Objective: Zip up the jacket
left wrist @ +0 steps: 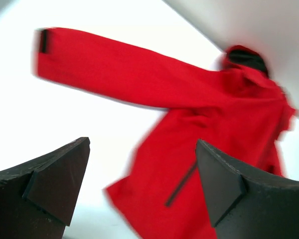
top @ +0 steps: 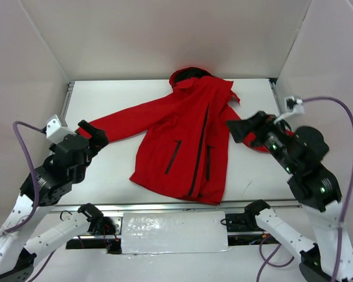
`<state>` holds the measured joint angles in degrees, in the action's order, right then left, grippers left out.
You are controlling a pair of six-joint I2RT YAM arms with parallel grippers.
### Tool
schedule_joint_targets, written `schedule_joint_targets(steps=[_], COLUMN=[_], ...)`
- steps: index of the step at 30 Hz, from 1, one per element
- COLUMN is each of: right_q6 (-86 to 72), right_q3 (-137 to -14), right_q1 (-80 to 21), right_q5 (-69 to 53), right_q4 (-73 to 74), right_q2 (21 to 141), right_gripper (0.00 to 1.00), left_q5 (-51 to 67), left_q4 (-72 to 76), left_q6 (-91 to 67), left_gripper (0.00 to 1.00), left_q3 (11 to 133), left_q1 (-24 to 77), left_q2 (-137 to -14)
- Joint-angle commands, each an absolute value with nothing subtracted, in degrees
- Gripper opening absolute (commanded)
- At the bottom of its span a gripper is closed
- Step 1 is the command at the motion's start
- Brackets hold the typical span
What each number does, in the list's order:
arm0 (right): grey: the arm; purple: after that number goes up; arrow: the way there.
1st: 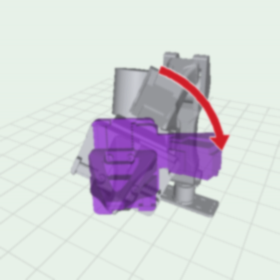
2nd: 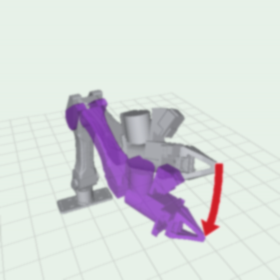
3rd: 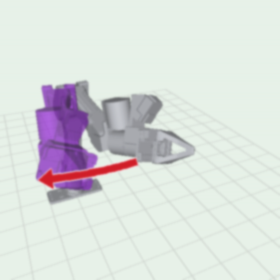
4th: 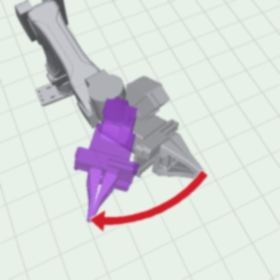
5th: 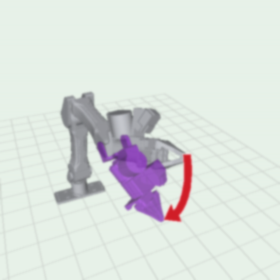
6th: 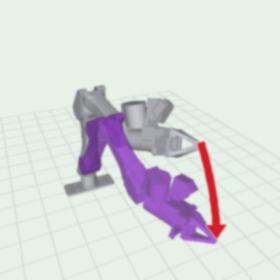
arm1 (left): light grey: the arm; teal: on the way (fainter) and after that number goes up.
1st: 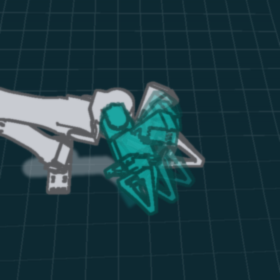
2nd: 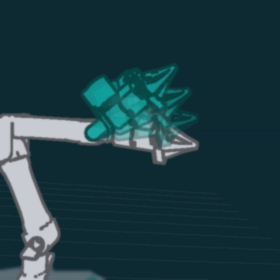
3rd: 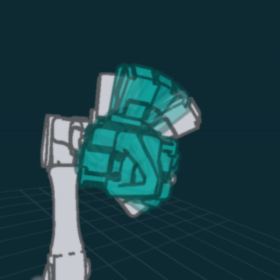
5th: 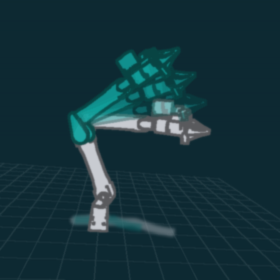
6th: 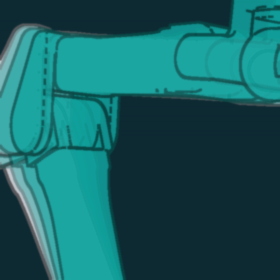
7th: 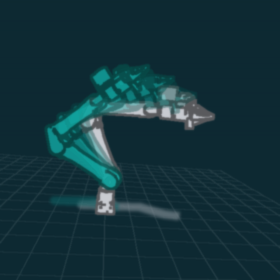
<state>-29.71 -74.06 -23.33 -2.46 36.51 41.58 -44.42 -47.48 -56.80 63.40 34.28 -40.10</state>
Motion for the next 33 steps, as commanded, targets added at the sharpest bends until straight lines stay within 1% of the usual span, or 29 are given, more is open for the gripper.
schedule_joint_targets(steps=[1,4,6,8,12,15,18,33], right_q6=[-25.9,-24.6,-24.1,-23.8,-23.2,-23.5,-23.6,-23.7], right_q3=[-75.3,-78.7,-81.2,-82.3,-81.2,-80.1,-78.3,-77.2], right_q1=[-23.3,-23.2,-23.4,-23.2,-23.3,-23.5,-24.2,-25.2], right_q5=[8.8,10.3,13.1,16.8,17.9,18.6,18.9,18.3], right_q4=[49.7,57.0,62.0,65.5,67.8,68.8,68.5,67.2], right_q2=[35.0,28.8,25.5,23.4,18.0,16.6,15.6,15.4], right_gripper=[1.0,1.0,1.0,1.0,1.0,1.0,1.0,1.0], left_q5=[-51.7,-56.8,-59.7,-60.3,-60.5,-60.5,-57.4,-58.3], left_q4=[-62.7,-67.9,-71.7,-72.4,-76.0,-78.4,-73.9,-72.3], left_q6=[-53.3,-56.0,-57.2,-56.6,-56.2,-55.9,-50.9,-50.9], left_gripper=[0.99,0.99,0.99,0.99,0.99,0.99,0.99,0.99], left_q3=[66.9,70.1,71.6,71.9,73.0,73.2,71.5,69.8], left_q1=[33.9,33.9,34.0,34.0,34.0,34.0,34.0,34.0], left_q2=[-38.9,-36.5,-32.8,-28.8,-25.9,-25.7,-22.7,-23.8])
